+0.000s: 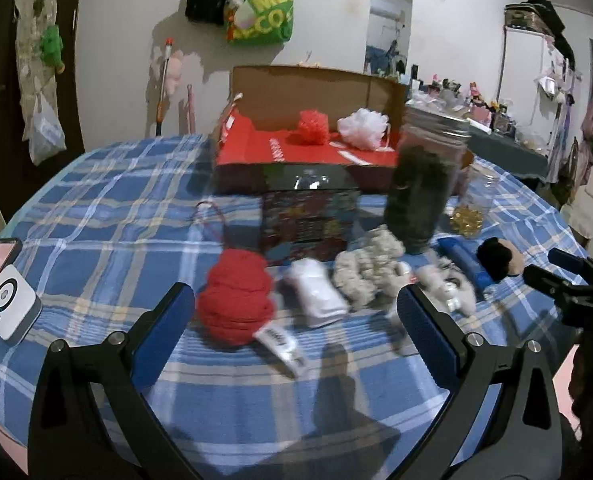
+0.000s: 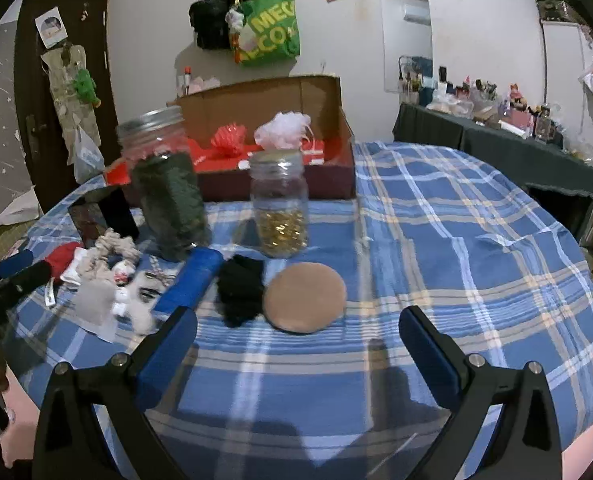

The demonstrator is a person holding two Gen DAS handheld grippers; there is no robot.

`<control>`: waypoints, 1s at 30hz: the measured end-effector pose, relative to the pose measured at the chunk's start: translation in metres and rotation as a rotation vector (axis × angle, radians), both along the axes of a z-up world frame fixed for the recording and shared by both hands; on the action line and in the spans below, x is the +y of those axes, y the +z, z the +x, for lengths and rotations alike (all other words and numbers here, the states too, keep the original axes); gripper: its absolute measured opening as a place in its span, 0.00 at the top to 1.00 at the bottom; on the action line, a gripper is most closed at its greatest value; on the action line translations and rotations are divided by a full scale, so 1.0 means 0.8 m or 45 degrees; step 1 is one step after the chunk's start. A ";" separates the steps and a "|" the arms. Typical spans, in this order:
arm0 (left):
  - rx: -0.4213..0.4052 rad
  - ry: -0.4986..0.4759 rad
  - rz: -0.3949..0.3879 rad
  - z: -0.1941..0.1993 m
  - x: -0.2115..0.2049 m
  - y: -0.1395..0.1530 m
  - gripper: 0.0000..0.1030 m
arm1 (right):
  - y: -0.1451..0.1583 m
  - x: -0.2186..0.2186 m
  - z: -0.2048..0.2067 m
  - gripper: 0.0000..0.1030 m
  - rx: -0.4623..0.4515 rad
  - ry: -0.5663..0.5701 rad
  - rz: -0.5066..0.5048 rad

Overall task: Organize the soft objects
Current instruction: 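Grasp the red knitted sponge with the left tool while the right grasps the round tan pad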

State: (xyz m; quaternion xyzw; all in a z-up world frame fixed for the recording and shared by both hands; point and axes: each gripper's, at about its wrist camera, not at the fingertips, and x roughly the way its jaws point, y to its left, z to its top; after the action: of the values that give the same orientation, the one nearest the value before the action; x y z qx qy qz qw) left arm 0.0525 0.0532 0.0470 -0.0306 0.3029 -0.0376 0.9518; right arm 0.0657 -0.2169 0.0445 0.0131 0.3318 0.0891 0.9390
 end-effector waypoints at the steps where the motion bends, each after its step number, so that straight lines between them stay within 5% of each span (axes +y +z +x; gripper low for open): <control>1: 0.016 0.002 -0.001 0.001 0.006 -0.001 0.00 | -0.001 -0.003 0.002 0.00 0.014 0.006 0.003; 19: 0.260 -0.107 0.094 0.060 0.036 -0.026 0.03 | -0.018 -0.010 0.049 0.10 0.188 0.158 -0.143; 24: 0.285 -0.170 0.085 0.071 0.032 -0.028 0.23 | -0.016 -0.001 0.057 0.19 0.181 0.201 -0.179; 28: 0.274 -0.246 0.023 0.070 0.032 -0.028 0.52 | -0.016 0.000 0.059 0.50 0.181 0.257 -0.129; 29: 0.262 -0.248 0.028 0.069 0.031 -0.028 0.63 | -0.016 0.000 0.058 0.53 0.173 0.257 -0.131; 30: 0.248 -0.234 0.042 0.066 0.031 -0.027 0.63 | -0.015 0.001 0.055 0.55 0.160 0.256 -0.134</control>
State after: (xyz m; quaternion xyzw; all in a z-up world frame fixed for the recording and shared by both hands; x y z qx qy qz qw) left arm 0.1051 0.0778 0.0256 0.0095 0.3959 -0.1166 0.9108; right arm 0.1097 -0.2164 0.0325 -0.0641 0.3938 0.1643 0.9021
